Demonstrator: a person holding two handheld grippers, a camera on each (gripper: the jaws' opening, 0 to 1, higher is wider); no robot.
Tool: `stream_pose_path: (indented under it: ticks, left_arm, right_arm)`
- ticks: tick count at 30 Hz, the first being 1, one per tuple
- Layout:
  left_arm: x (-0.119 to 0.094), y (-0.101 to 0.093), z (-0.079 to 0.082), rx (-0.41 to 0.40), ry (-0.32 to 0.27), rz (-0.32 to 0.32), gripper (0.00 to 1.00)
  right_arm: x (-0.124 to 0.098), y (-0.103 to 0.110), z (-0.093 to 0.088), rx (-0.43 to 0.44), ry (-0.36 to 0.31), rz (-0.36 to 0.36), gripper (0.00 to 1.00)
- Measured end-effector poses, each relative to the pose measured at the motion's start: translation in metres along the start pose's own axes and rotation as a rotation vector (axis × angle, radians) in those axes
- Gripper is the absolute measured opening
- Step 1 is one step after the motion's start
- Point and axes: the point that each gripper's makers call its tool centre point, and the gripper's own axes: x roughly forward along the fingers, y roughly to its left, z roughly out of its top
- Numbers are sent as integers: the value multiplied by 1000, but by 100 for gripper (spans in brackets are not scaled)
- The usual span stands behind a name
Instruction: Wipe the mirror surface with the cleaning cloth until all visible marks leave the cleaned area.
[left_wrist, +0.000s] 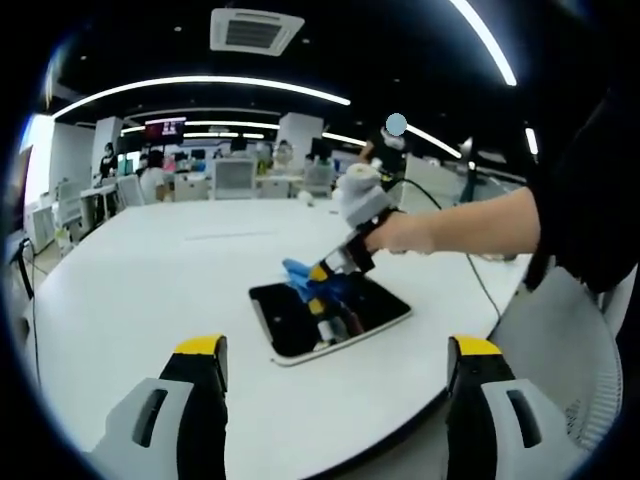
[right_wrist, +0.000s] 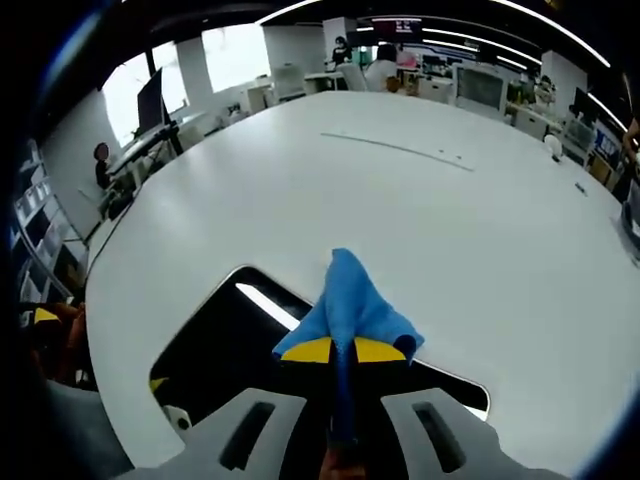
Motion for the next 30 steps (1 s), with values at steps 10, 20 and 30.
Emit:
stream_pose_path:
  ticks: [10,20,30]
  left_arm:
    - [0,-1,0,2,2,-4,91]
    - [0,0,0,2,1,-3,90]
    - [0,0,0,3,0,-4,90]
  right_arm:
    - [-13,-17,-13,21,3,-24,1]
    - [-14,-27,-16,46,-6,-29,1]
    - [-17,-28,-18,46,-3,-33,0]
